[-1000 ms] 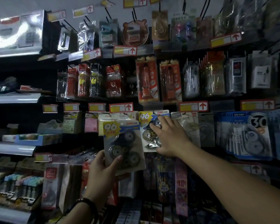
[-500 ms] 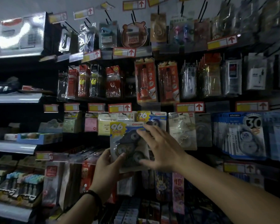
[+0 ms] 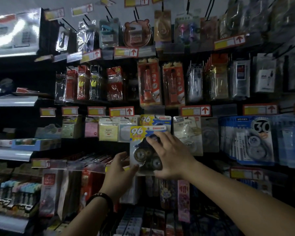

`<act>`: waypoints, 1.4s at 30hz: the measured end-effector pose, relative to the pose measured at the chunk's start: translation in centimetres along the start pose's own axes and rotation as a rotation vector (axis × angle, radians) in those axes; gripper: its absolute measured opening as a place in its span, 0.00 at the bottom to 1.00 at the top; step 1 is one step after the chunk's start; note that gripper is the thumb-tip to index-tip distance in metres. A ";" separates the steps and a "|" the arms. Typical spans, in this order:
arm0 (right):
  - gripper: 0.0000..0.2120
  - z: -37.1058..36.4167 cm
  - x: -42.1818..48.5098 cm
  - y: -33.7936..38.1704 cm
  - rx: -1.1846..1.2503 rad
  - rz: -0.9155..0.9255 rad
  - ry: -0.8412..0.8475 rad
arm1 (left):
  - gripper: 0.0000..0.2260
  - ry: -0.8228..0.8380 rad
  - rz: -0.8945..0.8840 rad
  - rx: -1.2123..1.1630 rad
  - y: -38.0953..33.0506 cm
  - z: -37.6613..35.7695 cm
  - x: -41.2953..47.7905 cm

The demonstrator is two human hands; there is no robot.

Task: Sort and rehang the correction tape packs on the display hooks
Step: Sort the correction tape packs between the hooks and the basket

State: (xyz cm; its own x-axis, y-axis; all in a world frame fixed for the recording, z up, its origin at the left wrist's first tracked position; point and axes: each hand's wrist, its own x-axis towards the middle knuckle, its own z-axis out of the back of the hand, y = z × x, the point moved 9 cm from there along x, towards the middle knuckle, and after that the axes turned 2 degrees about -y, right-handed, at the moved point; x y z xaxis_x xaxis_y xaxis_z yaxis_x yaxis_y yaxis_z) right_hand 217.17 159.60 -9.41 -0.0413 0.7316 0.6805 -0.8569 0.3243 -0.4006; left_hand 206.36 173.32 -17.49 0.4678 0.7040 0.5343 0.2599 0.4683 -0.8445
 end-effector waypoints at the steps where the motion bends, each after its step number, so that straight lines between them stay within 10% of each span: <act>1: 0.56 -0.3 0.2 -0.4 -0.030 -0.023 0.019 | 0.23 -0.031 -0.031 0.063 -0.2 0.3 0.1; 33: 0.56 -0.3 4.4 -4.2 -0.084 -0.197 0.131 | 0.03 0.168 -0.098 0.447 0.0 -1.1 -1.5; 42: 0.31 -0.7 2.8 -2.1 -0.071 -0.220 0.144 | 0.07 0.259 -0.072 0.512 0.8 -1.6 -4.1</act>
State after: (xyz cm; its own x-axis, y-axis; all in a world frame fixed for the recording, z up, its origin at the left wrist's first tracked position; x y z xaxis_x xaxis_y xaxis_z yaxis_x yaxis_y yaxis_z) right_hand 219.26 161.38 -7.08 0.2199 0.7145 0.6642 -0.7986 0.5228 -0.2981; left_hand 206.06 169.96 -20.43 0.6726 0.5374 0.5088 -0.1132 0.7541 -0.6469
